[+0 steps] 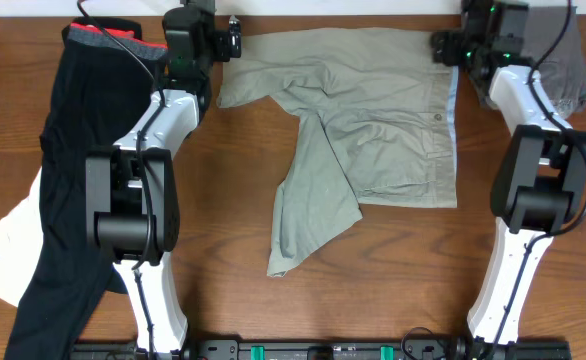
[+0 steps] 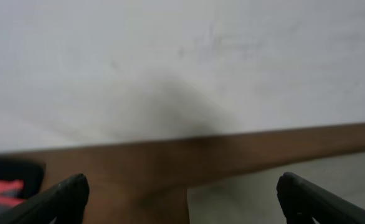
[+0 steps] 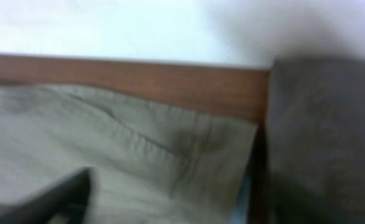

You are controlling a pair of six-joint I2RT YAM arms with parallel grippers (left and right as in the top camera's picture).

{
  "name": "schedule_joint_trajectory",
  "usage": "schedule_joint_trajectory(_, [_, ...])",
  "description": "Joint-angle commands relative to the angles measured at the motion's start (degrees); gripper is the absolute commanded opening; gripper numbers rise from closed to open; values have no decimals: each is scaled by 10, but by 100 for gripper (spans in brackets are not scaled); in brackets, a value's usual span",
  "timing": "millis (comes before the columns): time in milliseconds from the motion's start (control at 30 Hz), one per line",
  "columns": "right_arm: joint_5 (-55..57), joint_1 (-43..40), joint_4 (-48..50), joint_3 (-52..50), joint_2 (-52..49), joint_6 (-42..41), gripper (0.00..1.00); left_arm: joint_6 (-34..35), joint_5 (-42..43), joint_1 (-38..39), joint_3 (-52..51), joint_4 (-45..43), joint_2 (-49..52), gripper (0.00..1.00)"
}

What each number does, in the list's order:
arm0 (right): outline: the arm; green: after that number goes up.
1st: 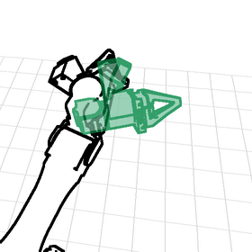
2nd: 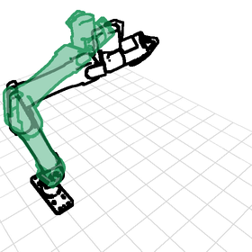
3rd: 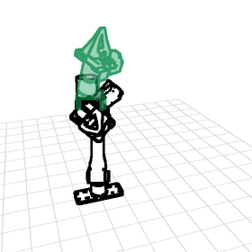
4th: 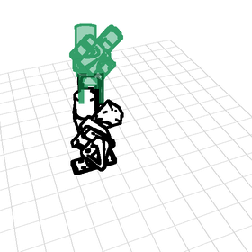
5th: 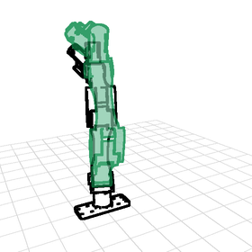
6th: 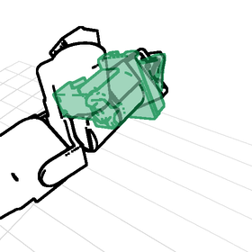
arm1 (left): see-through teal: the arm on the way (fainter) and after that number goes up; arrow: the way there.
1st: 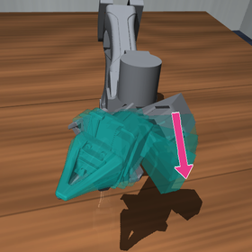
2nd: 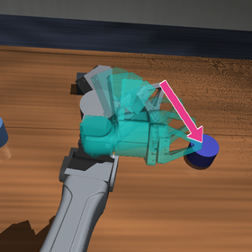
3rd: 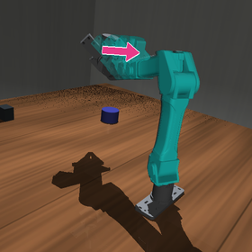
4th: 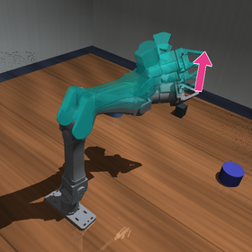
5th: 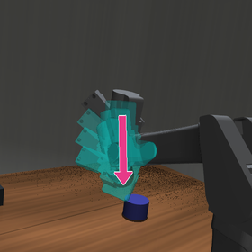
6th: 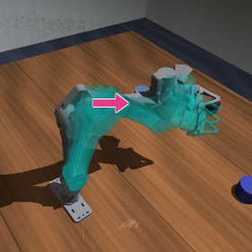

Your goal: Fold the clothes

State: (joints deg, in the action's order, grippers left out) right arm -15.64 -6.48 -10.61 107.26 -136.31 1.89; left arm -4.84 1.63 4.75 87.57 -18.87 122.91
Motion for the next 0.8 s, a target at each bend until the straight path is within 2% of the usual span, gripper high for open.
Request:
schedule_joint_trajectory(0, [1,0,-5,6,14,-22,99,22,-10,-7,6,39,-13,98])
schedule_joint_trajectory(233, [-13,-3,-162,6,111,-23,99,18,-6,5,6,278,-142,98])
schedule_joint_trajectory(333, [-18,-3,-246,6,173,-22,99,12,-6,34,6,411,-216,98])
schedule_joint_trajectory(467, [-22,-3,-316,6,242,-22,99,9,-6,95,6,529,-261,98])
schedule_joint_trajectory(600, [-21,-7,-350,6,283,-20,99,8,-6,184,5,613,-257,98])
schedule_joint_trajectory(767, [-22,-13,-377,6,287,-23,99,7,-6,285,5,640,-222,98])
